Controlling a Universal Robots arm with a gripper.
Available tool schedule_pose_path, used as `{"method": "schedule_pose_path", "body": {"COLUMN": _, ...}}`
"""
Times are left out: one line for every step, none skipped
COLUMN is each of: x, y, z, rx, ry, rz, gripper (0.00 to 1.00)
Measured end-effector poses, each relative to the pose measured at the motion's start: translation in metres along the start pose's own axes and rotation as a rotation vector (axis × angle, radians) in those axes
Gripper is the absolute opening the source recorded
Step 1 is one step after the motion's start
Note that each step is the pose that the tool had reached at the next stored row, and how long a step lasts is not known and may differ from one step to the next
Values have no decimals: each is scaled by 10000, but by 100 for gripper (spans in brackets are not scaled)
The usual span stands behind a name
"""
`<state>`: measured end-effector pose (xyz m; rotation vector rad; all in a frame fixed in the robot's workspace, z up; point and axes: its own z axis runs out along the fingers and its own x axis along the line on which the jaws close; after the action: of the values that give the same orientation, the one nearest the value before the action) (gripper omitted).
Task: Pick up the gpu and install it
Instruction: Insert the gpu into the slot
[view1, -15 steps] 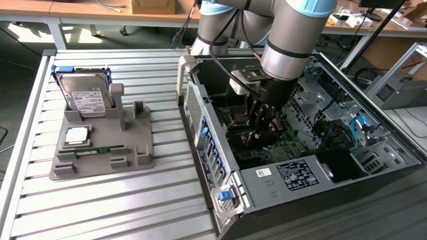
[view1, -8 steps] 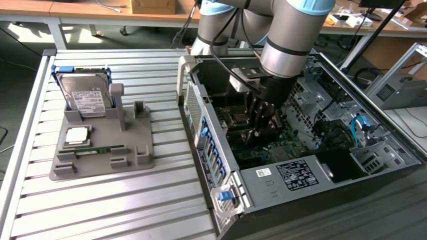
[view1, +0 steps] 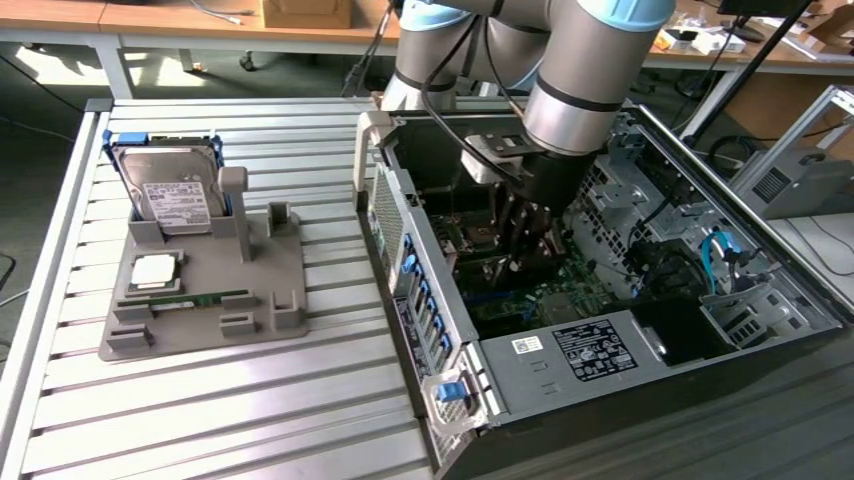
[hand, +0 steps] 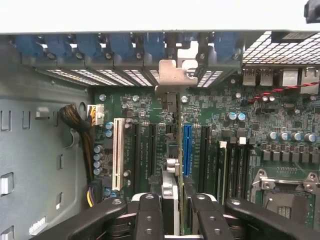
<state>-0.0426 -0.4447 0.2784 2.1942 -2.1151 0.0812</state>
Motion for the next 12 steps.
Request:
{"method": "schedule_pose_path", "body": {"x": 5, "y": 1, "z": -3, "rx": 6, "ry": -197, "rz": 19, "gripper": 27}}
{"method": "schedule_pose_path", "body": {"x": 7, "y": 1, "z": -7, "rx": 6, "ry": -387, "rz": 69, "gripper": 27}}
{"method": "schedule_pose_path", "body": {"x": 7, "y": 2, "z": -8, "rx": 0, "ry": -530, "rz": 204, "gripper": 27}}
{"method": "schedule_pose_path", "body": {"x": 7, "y": 1, "z": -7, "rx": -10, "ry": -546, "rz": 346, "gripper": 27}}
{"method": "schedule_pose_path", "body": {"x": 7, "y": 1, "z": -7, "rx": -32, "ry": -556, "rz": 639, "gripper": 27}}
{"method": "schedule_pose_path", "body": {"x": 7, "y": 1, "z": -7, "rx": -39, "ry": -557, "rz": 733, "gripper": 27}}
{"method": "schedule_pose_path", "body": {"x": 7, "y": 1, "z": -7, "rx": -39, "ry": -561, "rz": 733, "gripper": 27}}
{"method": "schedule_pose_path", "body": {"x": 9, "y": 0, "z": -6, "rx": -38, "ry": -829, "rz": 724, "gripper": 27}}
{"method": "schedule_pose_path", "body": {"x": 18, "y": 2, "z": -6, "rx": -39, "ry": -1412, "rz": 709, "gripper": 27}}
{"method": "schedule_pose_path", "body": {"x": 19, "y": 2, "z": -6, "rx": -39, "ry": -1463, "rz": 707, "gripper": 27}}
{"method": "schedule_pose_path", "body": {"x": 18, "y": 2, "z": -6, "rx": -39, "ry": -1466, "rz": 708, "gripper": 27}}
{"method": "schedule_pose_path", "body": {"x": 18, "y": 2, "z": -6, "rx": -39, "ry": -1468, "rz": 708, "gripper": 27}}
